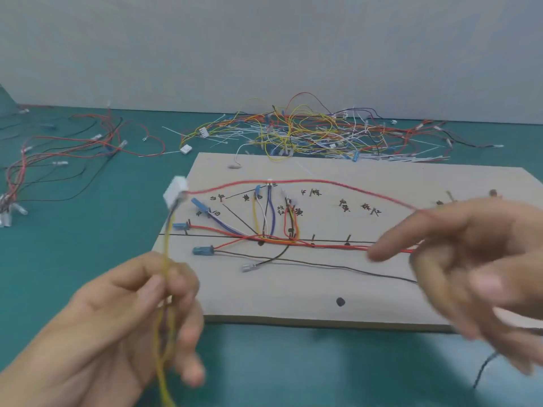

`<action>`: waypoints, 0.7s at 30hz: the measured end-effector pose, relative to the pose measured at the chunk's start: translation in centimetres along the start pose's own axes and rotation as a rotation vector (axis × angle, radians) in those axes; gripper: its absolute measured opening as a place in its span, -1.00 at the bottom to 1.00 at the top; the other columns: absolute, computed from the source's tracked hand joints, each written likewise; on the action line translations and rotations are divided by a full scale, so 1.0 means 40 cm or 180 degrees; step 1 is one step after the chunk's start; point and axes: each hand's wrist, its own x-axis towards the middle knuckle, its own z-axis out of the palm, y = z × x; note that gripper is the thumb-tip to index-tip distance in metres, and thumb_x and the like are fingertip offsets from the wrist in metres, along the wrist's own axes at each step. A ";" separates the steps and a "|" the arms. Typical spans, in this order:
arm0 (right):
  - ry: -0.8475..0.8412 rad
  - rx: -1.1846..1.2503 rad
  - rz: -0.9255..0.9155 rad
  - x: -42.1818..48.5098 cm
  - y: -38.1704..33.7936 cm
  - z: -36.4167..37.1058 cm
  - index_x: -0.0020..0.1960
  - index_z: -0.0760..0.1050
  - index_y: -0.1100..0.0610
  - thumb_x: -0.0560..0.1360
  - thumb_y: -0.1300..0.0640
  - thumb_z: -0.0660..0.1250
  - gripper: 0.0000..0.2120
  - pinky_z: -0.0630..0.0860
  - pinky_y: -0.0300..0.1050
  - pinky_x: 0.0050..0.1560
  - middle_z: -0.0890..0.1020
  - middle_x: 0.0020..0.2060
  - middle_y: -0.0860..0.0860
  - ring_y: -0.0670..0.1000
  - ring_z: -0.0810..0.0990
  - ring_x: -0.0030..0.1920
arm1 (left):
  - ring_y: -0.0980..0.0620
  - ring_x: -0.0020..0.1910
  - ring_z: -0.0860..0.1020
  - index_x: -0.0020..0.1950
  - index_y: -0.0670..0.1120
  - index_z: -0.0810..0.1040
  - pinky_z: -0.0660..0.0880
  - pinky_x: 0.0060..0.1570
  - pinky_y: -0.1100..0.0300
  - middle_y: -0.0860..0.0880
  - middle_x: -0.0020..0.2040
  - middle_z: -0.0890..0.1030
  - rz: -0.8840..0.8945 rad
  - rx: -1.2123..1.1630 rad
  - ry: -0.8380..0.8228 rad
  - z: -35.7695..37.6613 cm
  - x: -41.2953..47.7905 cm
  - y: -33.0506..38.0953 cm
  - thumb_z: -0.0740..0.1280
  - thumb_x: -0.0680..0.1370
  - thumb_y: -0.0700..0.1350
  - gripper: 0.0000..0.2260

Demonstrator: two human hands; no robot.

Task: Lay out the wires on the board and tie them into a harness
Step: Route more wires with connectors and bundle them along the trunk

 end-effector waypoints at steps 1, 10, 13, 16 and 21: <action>-0.0187 -0.0268 0.0154 0.017 0.007 0.015 0.52 0.11 0.47 0.62 0.39 0.25 -0.45 0.54 0.03 -0.46 0.58 -0.10 0.31 0.33 0.39 -0.57 | -0.44 0.14 0.47 0.29 -0.51 0.29 0.39 0.18 -0.45 -0.44 0.14 0.42 -0.0062 0.0030 -0.0017 0.036 0.020 0.000 -0.02 0.76 -0.30 -0.72; 0.1470 -0.0850 0.0051 0.196 0.043 0.138 -0.11 0.69 0.15 0.31 0.16 0.59 -0.81 0.08 -0.37 -0.54 0.54 -0.39 0.08 -0.11 0.16 -0.60 | -0.01 -0.37 0.57 -0.14 -0.17 0.75 0.52 -0.40 0.22 -0.16 -0.26 0.69 0.0218 0.1859 0.0391 0.222 0.118 -0.077 0.57 0.38 -0.10 -0.83; 0.1939 -0.0751 -0.0150 0.205 0.041 0.146 -0.17 0.68 0.15 0.31 0.15 0.51 -0.88 0.06 -0.36 -0.53 0.51 -0.44 0.06 -0.09 0.14 -0.61 | -0.02 -0.40 0.59 -0.19 -0.15 0.76 0.54 -0.40 0.22 -0.15 -0.33 0.68 0.0391 0.2008 0.0463 0.226 0.131 -0.077 0.54 0.35 -0.12 -0.88; 0.1966 -0.0780 -0.0225 0.200 0.035 0.141 -0.20 0.63 0.20 0.42 0.31 0.43 -0.95 0.06 -0.37 -0.54 0.50 -0.51 0.02 -0.10 0.14 -0.62 | 0.00 -0.42 0.59 -0.21 -0.15 0.74 0.55 -0.40 0.22 -0.13 -0.39 0.65 0.0439 0.2196 0.0412 0.234 0.130 -0.079 0.55 0.34 -0.15 -0.91; 0.1918 -0.0810 -0.0150 0.197 0.031 0.138 -0.27 0.57 0.20 0.46 0.38 0.35 -0.83 0.04 -0.35 -0.54 0.43 -0.61 -0.08 -0.12 0.14 -0.63 | -0.02 -0.42 0.61 -0.23 -0.12 0.73 0.56 -0.42 0.19 -0.07 -0.39 0.64 0.0373 0.2321 0.0364 0.239 0.123 -0.082 0.54 0.35 -0.12 -0.92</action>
